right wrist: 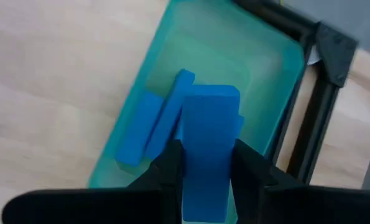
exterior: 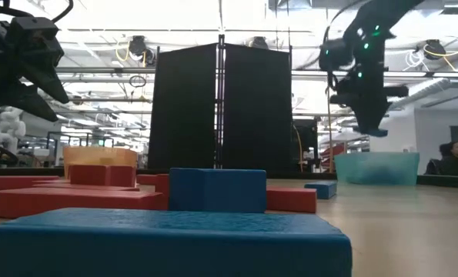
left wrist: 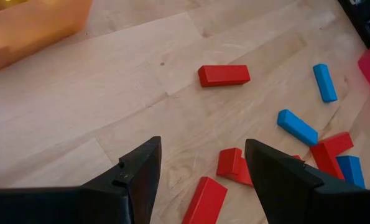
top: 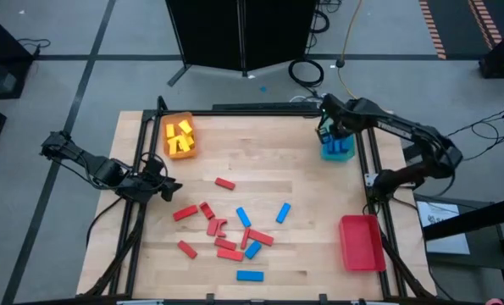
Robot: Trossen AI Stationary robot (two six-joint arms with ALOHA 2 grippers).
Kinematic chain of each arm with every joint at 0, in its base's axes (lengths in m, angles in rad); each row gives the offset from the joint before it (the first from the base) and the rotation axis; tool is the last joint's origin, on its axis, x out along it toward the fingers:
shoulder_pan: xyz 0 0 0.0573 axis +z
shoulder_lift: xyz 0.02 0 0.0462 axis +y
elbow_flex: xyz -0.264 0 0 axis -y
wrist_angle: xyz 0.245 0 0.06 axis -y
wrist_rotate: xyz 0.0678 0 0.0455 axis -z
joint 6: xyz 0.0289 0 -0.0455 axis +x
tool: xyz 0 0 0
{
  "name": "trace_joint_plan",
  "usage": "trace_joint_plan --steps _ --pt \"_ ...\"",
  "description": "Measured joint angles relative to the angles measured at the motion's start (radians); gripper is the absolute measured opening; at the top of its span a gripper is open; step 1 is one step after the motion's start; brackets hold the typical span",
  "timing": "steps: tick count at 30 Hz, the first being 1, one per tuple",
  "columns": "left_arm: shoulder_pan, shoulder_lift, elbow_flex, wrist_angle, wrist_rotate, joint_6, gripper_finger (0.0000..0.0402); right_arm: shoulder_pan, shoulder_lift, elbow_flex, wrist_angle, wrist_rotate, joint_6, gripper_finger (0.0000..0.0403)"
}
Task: Sort blocks
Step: Put the blue block into the blue bin
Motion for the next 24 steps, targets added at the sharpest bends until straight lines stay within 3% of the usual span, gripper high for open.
trace_joint_plan --steps 8,17,24 --pt "0.000 0.000 0.000 0.002 0.000 0.000 0.0228 -0.057 0.129 0.000 0.015 -0.070 -0.085 0.0073" --pt "0.000 0.000 0.000 0.010 0.000 0.001 0.0228 -0.057 0.138 0.000 0.054 -0.110 -0.137 0.0236" --pt "0.000 0.000 0.000 0.009 0.000 0.001 0.0228 -0.051 0.056 0.001 0.084 -0.113 -0.137 0.0267"
